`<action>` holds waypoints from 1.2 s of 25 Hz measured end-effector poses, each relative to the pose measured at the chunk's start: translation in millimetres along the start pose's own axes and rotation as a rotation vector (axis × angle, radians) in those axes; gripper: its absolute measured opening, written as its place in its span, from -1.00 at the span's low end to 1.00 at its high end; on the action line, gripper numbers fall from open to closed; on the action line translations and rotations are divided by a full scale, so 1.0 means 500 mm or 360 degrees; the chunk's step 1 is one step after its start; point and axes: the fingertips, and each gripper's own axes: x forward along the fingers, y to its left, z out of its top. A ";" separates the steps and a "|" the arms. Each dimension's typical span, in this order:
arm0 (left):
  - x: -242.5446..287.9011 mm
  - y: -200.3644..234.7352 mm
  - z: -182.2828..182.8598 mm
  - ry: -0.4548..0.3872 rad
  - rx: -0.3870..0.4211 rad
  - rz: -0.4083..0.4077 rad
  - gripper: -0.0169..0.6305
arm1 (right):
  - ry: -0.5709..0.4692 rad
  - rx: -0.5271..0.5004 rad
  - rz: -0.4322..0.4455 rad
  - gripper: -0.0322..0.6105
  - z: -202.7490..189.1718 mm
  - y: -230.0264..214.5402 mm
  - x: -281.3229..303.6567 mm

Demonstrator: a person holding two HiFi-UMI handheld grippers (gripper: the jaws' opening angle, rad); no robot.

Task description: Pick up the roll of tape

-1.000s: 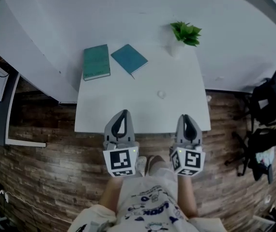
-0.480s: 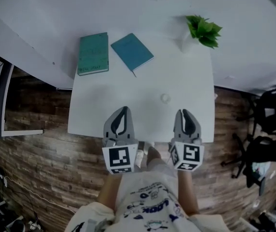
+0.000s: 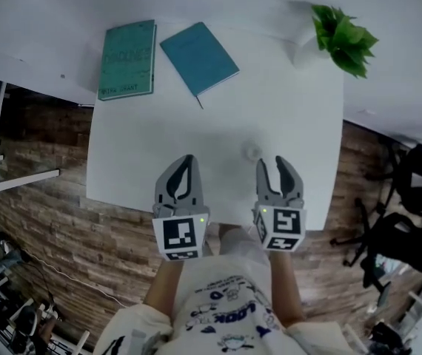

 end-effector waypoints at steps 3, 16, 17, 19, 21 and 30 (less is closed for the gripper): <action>0.029 -0.007 -0.018 0.0052 -0.0018 -0.0002 -0.94 | 0.0097 0.0016 0.0066 -0.41 -0.013 0.010 0.038; 0.082 -0.016 -0.090 0.0228 -0.0040 -0.0003 -0.94 | 0.0426 -0.0034 0.0141 -0.34 -0.096 0.029 0.120; 0.084 -0.016 -0.092 0.0232 -0.0054 0.0000 -0.94 | 0.0452 -0.0034 0.0140 -0.34 -0.101 0.030 0.124; 0.087 -0.016 -0.096 0.0234 -0.0076 0.0008 -0.94 | 0.0507 -0.0041 0.0136 -0.34 -0.113 0.030 0.130; 0.090 -0.016 -0.099 0.0237 -0.0087 0.0013 -0.94 | 0.0539 -0.0041 0.0135 -0.33 -0.120 0.031 0.134; 0.089 -0.015 -0.111 0.0263 -0.0080 0.0018 -0.94 | 0.0576 -0.0038 0.0189 -0.27 -0.119 0.041 0.139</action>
